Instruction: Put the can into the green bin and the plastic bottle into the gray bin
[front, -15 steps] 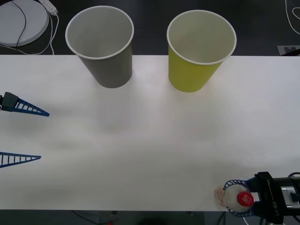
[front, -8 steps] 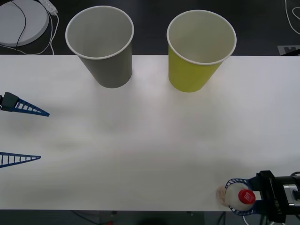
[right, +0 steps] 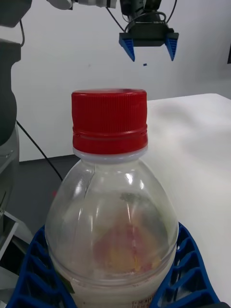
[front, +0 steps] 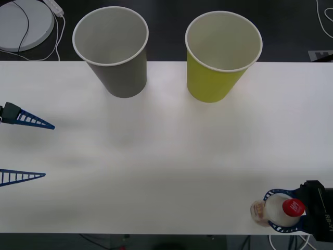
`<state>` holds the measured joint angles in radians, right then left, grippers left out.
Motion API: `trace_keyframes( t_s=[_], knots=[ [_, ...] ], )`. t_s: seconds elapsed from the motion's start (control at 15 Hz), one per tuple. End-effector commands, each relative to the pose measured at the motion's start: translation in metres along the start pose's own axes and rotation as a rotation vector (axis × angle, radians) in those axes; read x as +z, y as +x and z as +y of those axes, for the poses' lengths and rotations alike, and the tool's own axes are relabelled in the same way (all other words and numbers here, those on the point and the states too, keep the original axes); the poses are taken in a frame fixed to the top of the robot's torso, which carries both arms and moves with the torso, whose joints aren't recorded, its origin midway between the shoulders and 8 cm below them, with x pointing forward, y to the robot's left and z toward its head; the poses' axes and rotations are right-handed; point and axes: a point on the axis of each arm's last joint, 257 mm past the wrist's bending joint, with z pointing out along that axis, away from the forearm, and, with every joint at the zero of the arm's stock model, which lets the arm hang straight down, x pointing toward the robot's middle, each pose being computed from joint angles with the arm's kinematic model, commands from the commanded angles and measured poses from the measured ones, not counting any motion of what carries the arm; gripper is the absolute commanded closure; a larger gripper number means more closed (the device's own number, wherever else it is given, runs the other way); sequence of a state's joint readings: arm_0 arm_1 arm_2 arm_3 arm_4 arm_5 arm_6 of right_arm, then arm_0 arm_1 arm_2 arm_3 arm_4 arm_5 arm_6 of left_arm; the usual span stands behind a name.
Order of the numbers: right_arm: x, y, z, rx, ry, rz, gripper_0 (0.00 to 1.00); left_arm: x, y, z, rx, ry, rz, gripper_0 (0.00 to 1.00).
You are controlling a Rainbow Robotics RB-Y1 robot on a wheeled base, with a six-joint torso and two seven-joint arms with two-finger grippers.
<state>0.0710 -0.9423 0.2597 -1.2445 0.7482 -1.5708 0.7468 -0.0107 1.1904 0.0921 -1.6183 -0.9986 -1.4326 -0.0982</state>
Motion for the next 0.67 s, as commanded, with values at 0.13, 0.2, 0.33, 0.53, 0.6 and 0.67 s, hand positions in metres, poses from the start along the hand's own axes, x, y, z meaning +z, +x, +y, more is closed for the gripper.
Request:
trace_keyframes(
  t_s=[0.13, 0.2, 0.33, 0.53, 0.6, 0.67],
  knots=[
    [-0.013, -0.041, -0.005, 0.018, 0.02, -0.012, 1.0, 0.0, 0.0, 0.0, 0.0, 0.0, 0.0, 0.0],
    [-0.015, -0.048, -0.005, 0.024, 0.022, -0.015, 1.0, 0.0, 0.0, 0.0, 0.0, 0.0, 0.0, 0.0],
    [-0.017, -0.069, -0.008, 0.047, 0.026, -0.024, 1.0, 0.0, 0.0, 0.0, 0.0, 0.0, 0.0, 0.0],
    [-0.022, -0.089, -0.018, 0.075, 0.034, -0.021, 1.0, 0.0, 0.0, 0.0, 0.0, 0.0, 0.0, 0.0],
    [-0.024, -0.094, -0.022, 0.084, 0.039, -0.02, 1.0, 0.0, 0.0, 0.0, 0.0, 0.0, 0.0, 0.0],
    [-0.025, -0.098, -0.025, 0.086, 0.041, -0.019, 1.0, 0.0, 0.0, 0.0, 0.0, 0.0, 0.0, 0.0]
  ],
)
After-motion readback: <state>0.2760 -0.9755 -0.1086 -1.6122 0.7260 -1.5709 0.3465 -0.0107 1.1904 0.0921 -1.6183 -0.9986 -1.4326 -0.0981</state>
